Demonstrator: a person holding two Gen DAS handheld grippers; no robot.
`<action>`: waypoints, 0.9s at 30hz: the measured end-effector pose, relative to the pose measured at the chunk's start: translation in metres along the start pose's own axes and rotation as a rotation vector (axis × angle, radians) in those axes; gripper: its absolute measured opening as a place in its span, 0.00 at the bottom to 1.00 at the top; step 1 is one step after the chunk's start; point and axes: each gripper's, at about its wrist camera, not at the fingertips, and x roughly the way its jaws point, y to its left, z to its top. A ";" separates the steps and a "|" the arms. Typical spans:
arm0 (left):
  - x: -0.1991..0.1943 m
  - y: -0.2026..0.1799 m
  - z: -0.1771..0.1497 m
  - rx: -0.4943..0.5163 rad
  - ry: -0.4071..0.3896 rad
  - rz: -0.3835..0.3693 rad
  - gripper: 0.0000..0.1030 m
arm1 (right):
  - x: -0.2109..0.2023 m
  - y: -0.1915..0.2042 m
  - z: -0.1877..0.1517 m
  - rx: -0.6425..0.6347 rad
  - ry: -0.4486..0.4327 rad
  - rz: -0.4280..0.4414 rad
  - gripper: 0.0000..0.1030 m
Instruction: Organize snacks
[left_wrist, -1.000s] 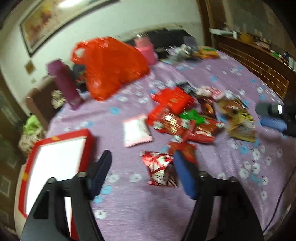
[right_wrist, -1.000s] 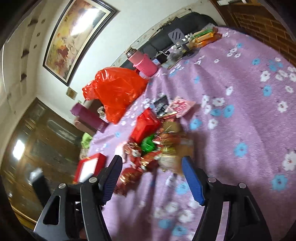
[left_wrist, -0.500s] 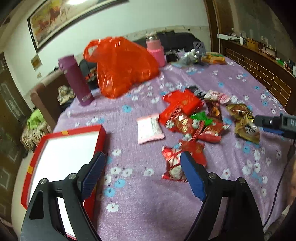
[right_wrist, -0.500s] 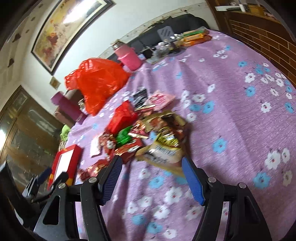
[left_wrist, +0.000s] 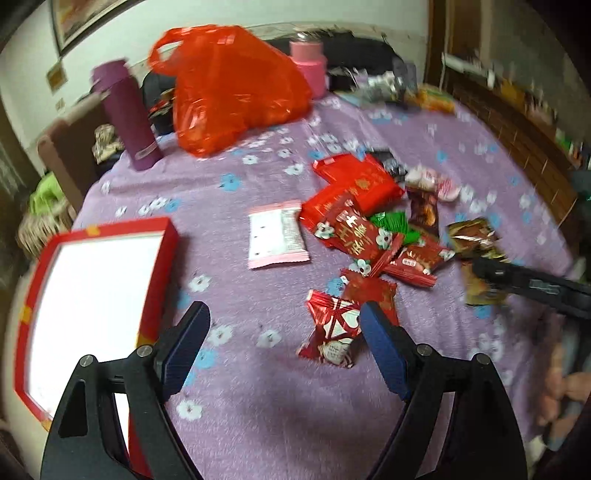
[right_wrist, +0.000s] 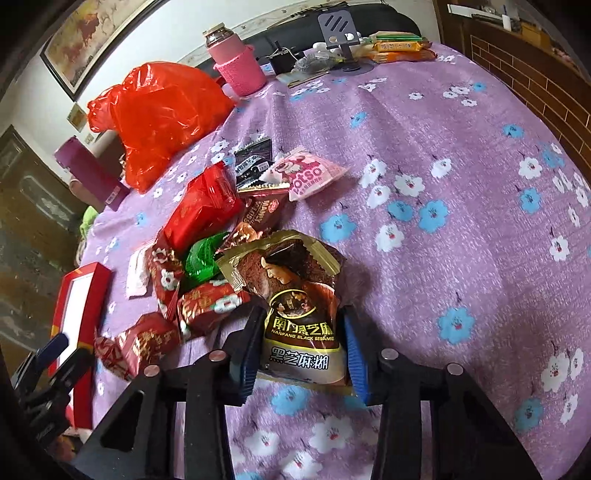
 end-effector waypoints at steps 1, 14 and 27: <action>0.005 -0.006 -0.002 0.017 0.015 0.010 0.81 | -0.003 -0.005 -0.003 0.000 0.006 0.013 0.40; 0.022 -0.001 -0.027 0.013 0.043 -0.261 0.21 | -0.024 -0.012 -0.033 -0.015 0.008 0.046 0.39; -0.035 0.050 -0.047 -0.012 -0.085 -0.260 0.20 | -0.027 0.030 -0.048 0.020 0.065 0.267 0.34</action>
